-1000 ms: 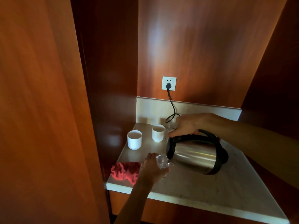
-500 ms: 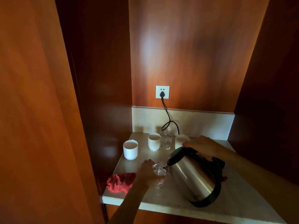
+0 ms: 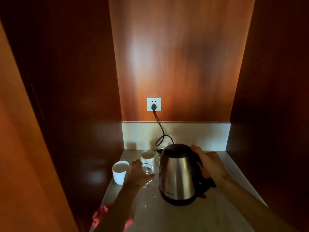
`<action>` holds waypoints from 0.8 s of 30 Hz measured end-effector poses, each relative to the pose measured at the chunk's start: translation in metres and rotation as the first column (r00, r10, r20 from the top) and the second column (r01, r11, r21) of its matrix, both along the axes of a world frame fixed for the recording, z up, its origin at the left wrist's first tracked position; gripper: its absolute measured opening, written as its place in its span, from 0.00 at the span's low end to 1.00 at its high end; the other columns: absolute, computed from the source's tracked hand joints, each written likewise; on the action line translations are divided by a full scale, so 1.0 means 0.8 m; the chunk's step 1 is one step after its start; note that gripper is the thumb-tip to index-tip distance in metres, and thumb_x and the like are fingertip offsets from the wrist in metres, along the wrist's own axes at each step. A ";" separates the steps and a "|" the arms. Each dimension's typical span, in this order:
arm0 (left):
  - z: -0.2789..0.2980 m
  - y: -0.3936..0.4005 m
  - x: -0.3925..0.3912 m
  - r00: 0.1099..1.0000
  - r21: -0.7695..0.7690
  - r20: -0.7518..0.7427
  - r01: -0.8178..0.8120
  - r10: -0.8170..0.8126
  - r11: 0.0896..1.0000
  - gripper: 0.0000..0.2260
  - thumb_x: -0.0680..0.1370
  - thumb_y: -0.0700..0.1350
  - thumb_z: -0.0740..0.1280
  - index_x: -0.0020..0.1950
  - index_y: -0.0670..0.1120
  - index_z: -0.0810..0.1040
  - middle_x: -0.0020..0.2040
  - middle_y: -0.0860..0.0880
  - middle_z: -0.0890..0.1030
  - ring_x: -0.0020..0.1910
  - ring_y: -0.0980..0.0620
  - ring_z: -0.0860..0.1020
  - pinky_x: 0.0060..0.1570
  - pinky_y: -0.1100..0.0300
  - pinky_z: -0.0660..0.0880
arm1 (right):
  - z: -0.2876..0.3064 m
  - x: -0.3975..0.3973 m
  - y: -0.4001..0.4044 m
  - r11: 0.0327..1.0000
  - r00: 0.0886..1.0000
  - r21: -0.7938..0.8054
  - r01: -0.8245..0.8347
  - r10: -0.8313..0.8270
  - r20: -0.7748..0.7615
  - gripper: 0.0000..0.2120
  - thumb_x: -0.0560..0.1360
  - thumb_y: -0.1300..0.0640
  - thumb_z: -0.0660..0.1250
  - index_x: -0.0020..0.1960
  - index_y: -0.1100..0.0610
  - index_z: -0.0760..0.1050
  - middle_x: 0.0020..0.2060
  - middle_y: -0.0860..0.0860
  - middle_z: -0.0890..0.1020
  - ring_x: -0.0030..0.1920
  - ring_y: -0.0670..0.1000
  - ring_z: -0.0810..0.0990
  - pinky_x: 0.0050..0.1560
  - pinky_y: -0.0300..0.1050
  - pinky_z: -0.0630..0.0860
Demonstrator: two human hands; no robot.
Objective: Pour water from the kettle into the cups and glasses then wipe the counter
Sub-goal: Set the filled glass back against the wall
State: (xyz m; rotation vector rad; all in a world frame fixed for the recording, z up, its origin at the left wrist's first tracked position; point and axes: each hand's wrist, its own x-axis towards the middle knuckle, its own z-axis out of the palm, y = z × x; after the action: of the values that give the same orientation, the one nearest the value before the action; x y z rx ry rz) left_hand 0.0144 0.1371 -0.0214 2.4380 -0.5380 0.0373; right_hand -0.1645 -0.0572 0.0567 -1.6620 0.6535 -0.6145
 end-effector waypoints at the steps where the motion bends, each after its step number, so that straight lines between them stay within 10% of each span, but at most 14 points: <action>1: 0.003 -0.004 0.010 1.000 0.014 0.010 -0.002 0.002 1.000 0.32 0.59 0.62 0.74 0.56 0.48 0.74 0.51 0.51 0.79 0.51 0.49 0.79 0.50 0.56 0.76 | 0.000 0.003 -0.002 1.000 1.000 0.013 0.009 -0.009 0.016 0.28 0.74 0.37 0.71 0.27 0.55 0.70 0.23 0.54 0.71 0.23 0.52 0.70 0.30 0.47 0.68; 5: 0.017 -0.017 0.047 0.999 0.125 0.026 -0.026 0.023 0.992 0.33 0.59 0.64 0.73 0.58 0.48 0.76 0.53 0.49 0.79 0.54 0.49 0.78 0.50 0.58 0.76 | -0.002 0.012 -0.015 1.000 1.000 -0.019 0.008 -0.008 0.011 0.30 0.74 0.35 0.69 0.29 0.59 0.70 0.25 0.59 0.71 0.22 0.52 0.70 0.27 0.48 0.68; 10: 0.020 -0.025 0.089 0.998 0.196 -0.020 -0.062 0.067 0.979 0.38 0.54 0.66 0.73 0.61 0.52 0.76 0.57 0.50 0.78 0.55 0.50 0.79 0.49 0.58 0.78 | -0.009 0.021 -0.030 1.000 1.000 -0.023 0.008 -0.008 0.014 0.44 0.65 0.26 0.71 0.45 0.72 0.79 0.40 0.69 0.82 0.45 0.69 0.83 0.54 0.66 0.79; 16: 0.013 -0.022 0.117 0.996 0.239 -0.067 -0.043 0.060 0.970 0.31 0.59 0.63 0.75 0.59 0.51 0.79 0.55 0.51 0.81 0.54 0.51 0.80 0.47 0.62 0.77 | -0.003 0.025 -0.038 0.998 0.997 0.003 0.060 -0.060 0.052 0.30 0.73 0.37 0.72 0.21 0.52 0.68 0.22 0.56 0.71 0.24 0.53 0.71 0.36 0.50 0.68; 22: 0.005 -0.021 0.123 0.989 0.255 -0.060 -0.113 0.133 0.960 0.31 0.61 0.62 0.76 0.61 0.52 0.77 0.57 0.49 0.80 0.56 0.49 0.80 0.49 0.60 0.76 | -0.005 0.037 -0.041 0.998 0.996 0.020 0.067 -0.068 0.055 0.33 0.74 0.36 0.70 0.31 0.66 0.72 0.28 0.67 0.72 0.26 0.56 0.71 0.34 0.50 0.68; 24: 0.003 -0.019 0.124 0.988 0.228 -0.080 -0.111 0.132 0.967 0.33 0.60 0.64 0.76 0.61 0.53 0.77 0.57 0.49 0.80 0.56 0.49 0.79 0.50 0.60 0.76 | -0.004 0.040 -0.038 0.996 0.995 0.022 0.086 -0.087 0.049 0.30 0.74 0.36 0.70 0.26 0.58 0.67 0.25 0.61 0.68 0.24 0.54 0.68 0.33 0.50 0.66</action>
State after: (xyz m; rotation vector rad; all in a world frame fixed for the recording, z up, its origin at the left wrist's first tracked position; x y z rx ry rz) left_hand 0.1138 0.1217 -0.0189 2.6744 -0.3661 -0.0925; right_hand -0.1328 -0.0876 0.0539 -1.6016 0.6959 -0.7078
